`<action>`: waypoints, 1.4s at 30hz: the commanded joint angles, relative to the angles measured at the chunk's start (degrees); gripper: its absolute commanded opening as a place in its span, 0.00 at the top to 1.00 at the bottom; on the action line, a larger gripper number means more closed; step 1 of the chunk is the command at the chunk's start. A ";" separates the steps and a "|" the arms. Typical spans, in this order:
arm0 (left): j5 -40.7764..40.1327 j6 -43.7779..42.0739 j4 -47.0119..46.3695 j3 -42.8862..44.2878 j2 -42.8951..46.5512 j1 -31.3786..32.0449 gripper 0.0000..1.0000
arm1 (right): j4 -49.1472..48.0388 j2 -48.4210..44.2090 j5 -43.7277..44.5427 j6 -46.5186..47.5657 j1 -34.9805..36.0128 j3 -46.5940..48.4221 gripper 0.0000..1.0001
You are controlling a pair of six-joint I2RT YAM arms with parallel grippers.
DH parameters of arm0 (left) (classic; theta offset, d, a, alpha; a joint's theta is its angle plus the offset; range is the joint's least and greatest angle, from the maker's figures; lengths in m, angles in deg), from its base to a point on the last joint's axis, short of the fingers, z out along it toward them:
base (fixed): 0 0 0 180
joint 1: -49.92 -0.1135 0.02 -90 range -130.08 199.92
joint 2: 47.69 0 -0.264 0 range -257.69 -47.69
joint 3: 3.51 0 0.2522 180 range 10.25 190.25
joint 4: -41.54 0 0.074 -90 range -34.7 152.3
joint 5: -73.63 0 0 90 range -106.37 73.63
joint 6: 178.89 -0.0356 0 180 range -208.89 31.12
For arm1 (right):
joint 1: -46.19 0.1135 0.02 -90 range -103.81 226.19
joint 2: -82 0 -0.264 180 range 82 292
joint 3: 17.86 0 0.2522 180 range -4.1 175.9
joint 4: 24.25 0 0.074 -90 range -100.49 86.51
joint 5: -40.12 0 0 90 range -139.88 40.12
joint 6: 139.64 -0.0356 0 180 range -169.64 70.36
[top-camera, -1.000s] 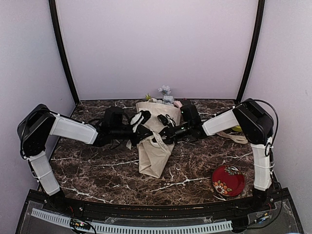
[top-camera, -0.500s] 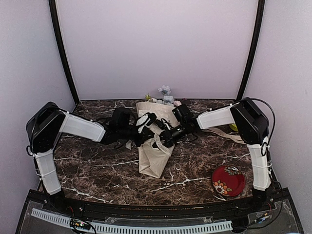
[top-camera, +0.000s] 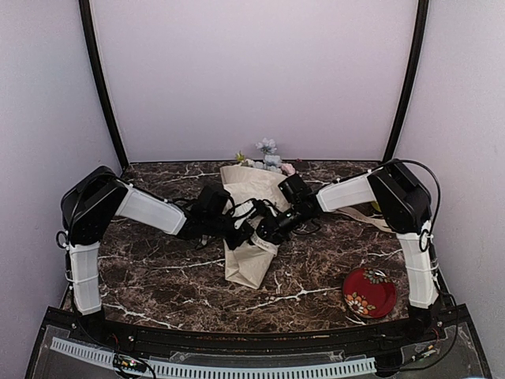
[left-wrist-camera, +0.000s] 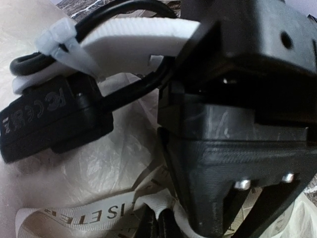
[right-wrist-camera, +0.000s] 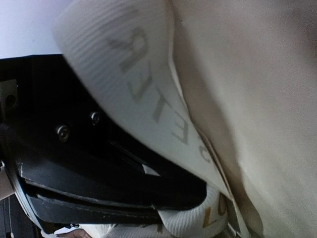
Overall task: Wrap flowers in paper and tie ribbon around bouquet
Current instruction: Cross the ribbon over the folded bouquet.
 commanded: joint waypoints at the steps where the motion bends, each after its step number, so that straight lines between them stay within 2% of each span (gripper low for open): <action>1: -3.68 0.37 1.68 0.55 -0.48 0.21 1.00 | 0.54 -2.19 4.43 -2.07 -1.66 -0.90 0.73; 6: -4.09 1.46 1.97 1.27 -2.06 0.16 1.00 | -0.40 -3.77 4.48 -4.69 -4.22 -2.84 0.70; 16: -3.87 2.33 1.88 1.29 -2.23 0.13 1.00 | 7.41 -8.06 11.72 -1.31 -5.92 -2.55 0.64; 17: -3.92 2.45 1.91 1.31 -2.23 0.13 1.00 | 8.11 -8.70 13.30 -1.13 -5.92 -2.41 0.65; 20: -3.69 2.97 1.80 1.48 -2.23 0.15 1.00 | 7.51 -12.72 16.24 -0.28 -4.75 -3.07 0.76; 24: -2.76 4.12 1.20 1.52 -2.23 -0.23 1.00 | -0.09 -18.36 13.33 -1.96 -0.87 -7.47 0.80; 28: -1.37 5.64 0.78 1.71 -2.23 -0.99 1.00 | -3.95 -20.43 15.73 -5.57 2.63 -11.98 0.88; 33: 0.01 6.57 -0.21 1.42 -2.23 -1.48 1.00 | -20.99 -20.64 17.53 -18.04 4.75 -22.93 0.92; 34: 0.06 6.71 -0.33 1.40 -2.23 -1.54 1.00 | -23.38 -20.41 17.53 -18.04 4.75 -24.25 0.92; 36: 0.26 7.10 -0.40 1.43 -2.15 -1.63 1.00 | -23.95 -19.90 19.34 -19.71 5.16 -25.06 0.95; 42: 1.00 7.39 -0.91 1.44 -1.98 -1.69 1.00 | -14.87 -18.31 28.22 -13.40 5.59 -21.61 0.96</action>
